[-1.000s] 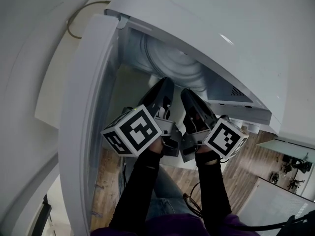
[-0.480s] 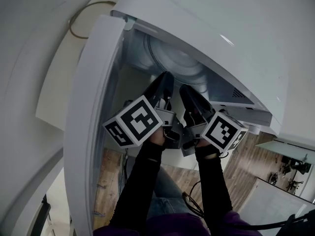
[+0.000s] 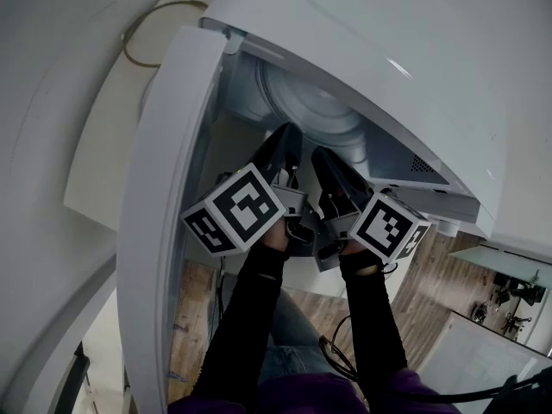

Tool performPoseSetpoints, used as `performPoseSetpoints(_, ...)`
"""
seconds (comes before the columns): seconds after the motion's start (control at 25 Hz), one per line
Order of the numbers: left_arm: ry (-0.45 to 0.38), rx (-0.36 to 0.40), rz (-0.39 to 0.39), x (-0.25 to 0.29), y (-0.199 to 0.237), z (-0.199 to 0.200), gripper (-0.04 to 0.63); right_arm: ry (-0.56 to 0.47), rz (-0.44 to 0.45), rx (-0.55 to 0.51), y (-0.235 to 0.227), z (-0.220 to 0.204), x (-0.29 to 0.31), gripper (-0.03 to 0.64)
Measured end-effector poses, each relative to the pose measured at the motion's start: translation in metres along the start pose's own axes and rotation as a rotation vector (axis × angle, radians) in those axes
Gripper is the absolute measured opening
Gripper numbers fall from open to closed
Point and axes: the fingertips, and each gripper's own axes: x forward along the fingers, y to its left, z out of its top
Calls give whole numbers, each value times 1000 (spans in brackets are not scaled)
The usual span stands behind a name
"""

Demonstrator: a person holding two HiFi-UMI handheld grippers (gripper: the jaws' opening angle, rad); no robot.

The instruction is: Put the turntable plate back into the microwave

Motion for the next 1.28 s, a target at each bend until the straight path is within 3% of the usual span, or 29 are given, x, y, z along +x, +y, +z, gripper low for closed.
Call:
performPoseSetpoints(0.2, -7, 96, 21, -6, 2, -2, 43, -1, -3, -20, -1, 1, 0, 49)
performPoseSetpoints(0.32, 8, 182, 59, -13, 5, -13, 6, 18, -7, -54, 2, 0, 2, 49)
performPoseSetpoints(0.52, 8, 205, 70, -18, 8, -19, 6, 41, -8, -60, 1, -5, 2, 49)
performPoseSetpoints(0.72, 32, 295, -2, -25, -8, -29, 6, 40, 12, -67, 5, -3, -6, 49)
performPoseSetpoints(0.84, 46, 400, -28, -35, -20, -37, 6, 13, 9, -154, 15, 0, -20, 49)
performPoseSetpoints(1.0, 67, 578, -1, -50, -35, -51, 6, -32, -25, -346, 35, 8, -47, 28)
performPoseSetpoints(1.28, 92, 786, -1, -91, -79, -58, 6, -135, 86, -417, 95, 24, -105, 20)
